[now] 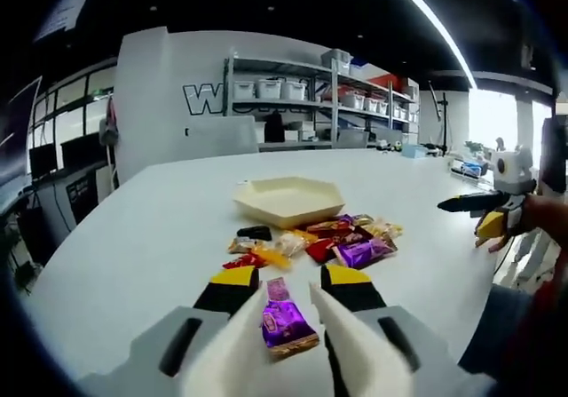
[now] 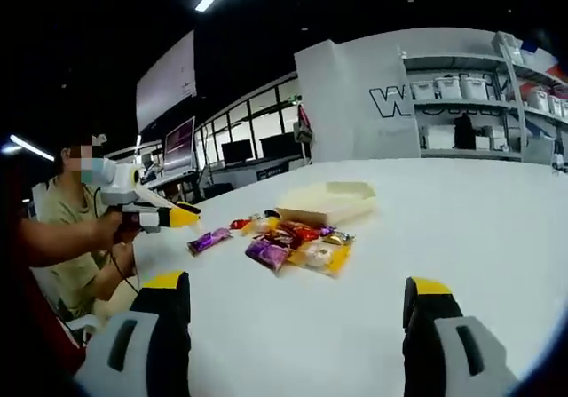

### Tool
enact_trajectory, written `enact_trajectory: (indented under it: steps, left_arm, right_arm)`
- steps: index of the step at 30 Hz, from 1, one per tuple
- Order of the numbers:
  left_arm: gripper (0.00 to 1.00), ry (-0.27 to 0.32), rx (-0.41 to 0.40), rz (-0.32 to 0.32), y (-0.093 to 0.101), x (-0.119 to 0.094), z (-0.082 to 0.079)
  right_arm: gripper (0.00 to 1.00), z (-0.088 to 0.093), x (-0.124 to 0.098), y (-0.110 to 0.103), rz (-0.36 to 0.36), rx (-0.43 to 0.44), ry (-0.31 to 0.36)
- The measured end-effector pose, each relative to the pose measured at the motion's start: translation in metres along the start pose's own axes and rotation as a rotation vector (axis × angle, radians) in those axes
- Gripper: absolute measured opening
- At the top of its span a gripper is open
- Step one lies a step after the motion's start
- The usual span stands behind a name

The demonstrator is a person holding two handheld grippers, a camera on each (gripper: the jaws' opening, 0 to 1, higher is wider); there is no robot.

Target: Place the target food into the container with the food tongs after gripping and lifting it, then release it inside without dropping or visibly crushing the food.

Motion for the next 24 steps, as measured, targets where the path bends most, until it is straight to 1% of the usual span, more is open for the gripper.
enact_trajectory:
  steps: [1,3,4,6,7,10,12,15,18,20,21,24]
  left_arm:
    - [0.27,0.0,-0.013,0.002,-0.001,0.001,0.002]
    - [0.27,-0.002,-0.039,0.007,-0.002,0.003,0.004]
    - [0.27,-0.018,-0.053,0.016,-0.002,0.004,0.007]
    - [0.27,-0.011,-0.051,0.009,-0.001,0.005,0.006]
    - [0.27,-0.009,-0.064,0.014,0.0,0.006,0.005]
    - [0.27,-0.009,-0.065,0.021,0.004,0.007,0.004]
    - [0.27,-0.013,-0.062,0.022,0.007,0.007,0.004]
    - [0.27,0.003,-0.073,0.024,0.01,0.004,0.002]
    - [0.27,0.002,-0.067,0.024,0.009,0.004,0.002]
    - [0.27,-0.009,-0.061,0.024,0.006,0.004,0.003]
    - [0.27,-0.016,-0.053,0.021,0.004,0.004,0.003]
    - [0.27,-0.043,-0.053,0.025,0.003,0.005,0.005]
  right_arm:
    - [1.0,0.0,0.001,-0.002,0.0,-0.012,0.004]
    - [1.0,-0.001,0.0,-0.003,0.001,-0.002,0.003]
    - [1.0,0.0,0.002,-0.003,0.008,0.009,0.0]
    - [1.0,0.002,0.003,-0.002,0.02,-0.012,-0.008]
    - [1.0,0.003,0.003,-0.003,0.022,-0.017,-0.008]
    - [1.0,0.003,0.001,-0.003,0.018,-0.009,-0.009]
    - [1.0,0.001,0.001,-0.006,0.008,-0.013,-0.005]
    - [1.0,-0.003,0.0,-0.011,-0.015,-0.023,0.007]
    - [1.0,-0.01,0.0,-0.016,-0.016,-0.071,0.015]
    - [1.0,-0.013,-0.001,-0.018,-0.012,-0.091,0.022]
    - [1.0,-0.015,-0.001,-0.019,-0.004,-0.115,0.021]
    - [1.0,-0.019,-0.002,-0.024,0.003,-0.13,0.023]
Point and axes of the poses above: the point that each gripper's makers call its tool centre point, and the gripper's own axes: x roughly forward along the fingers, y roughly to its right, z roughly out of its underside, the point moved 5 cm from there along -x, roughly backward along the fingers, and after that the axes turned 7 degrees about x, right-handed, at the moved point
